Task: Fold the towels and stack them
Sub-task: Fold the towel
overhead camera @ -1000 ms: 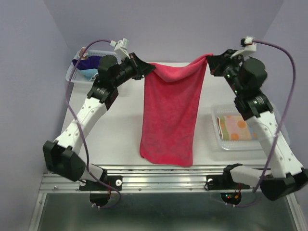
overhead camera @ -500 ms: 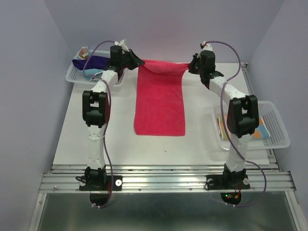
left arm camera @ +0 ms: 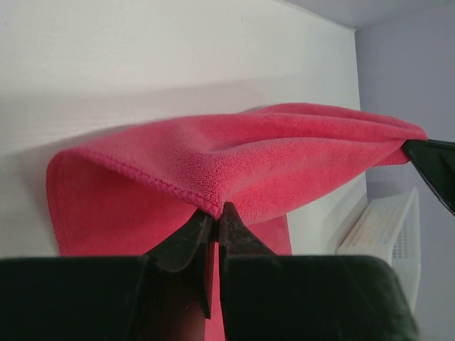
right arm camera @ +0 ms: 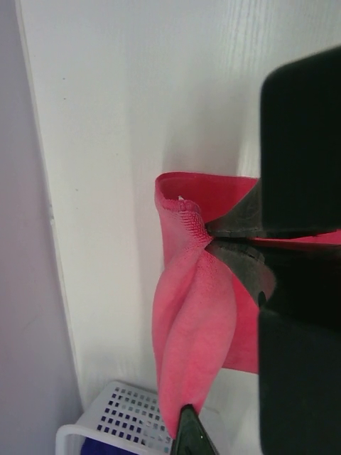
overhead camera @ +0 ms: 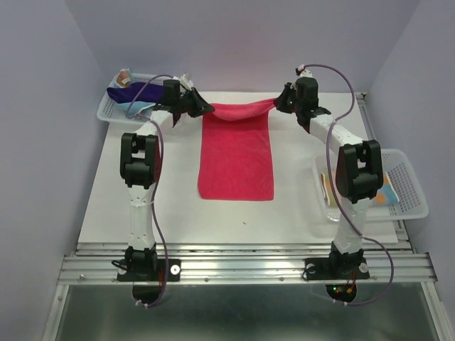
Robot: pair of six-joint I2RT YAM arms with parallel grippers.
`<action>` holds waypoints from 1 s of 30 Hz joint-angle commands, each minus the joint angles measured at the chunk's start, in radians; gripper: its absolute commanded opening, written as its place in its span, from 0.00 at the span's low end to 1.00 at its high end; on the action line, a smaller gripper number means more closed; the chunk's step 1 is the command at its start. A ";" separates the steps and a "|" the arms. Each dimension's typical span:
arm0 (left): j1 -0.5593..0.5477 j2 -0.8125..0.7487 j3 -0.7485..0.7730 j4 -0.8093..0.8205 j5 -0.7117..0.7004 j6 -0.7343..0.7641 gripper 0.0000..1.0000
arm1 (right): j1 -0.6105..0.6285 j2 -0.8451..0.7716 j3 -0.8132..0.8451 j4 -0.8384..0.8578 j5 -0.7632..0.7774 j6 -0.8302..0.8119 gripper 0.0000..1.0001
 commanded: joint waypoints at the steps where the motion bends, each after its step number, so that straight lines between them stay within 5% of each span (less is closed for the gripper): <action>1: 0.004 -0.171 -0.082 0.029 0.064 0.012 0.00 | -0.005 -0.143 -0.084 0.014 -0.054 0.068 0.01; 12: -0.008 -0.397 -0.380 -0.031 0.096 0.049 0.00 | -0.002 -0.378 -0.402 0.007 -0.179 0.159 0.01; 30: -0.065 -0.821 -0.916 -0.148 -0.039 0.035 0.00 | 0.101 -0.752 -0.906 -0.005 -0.210 0.254 0.01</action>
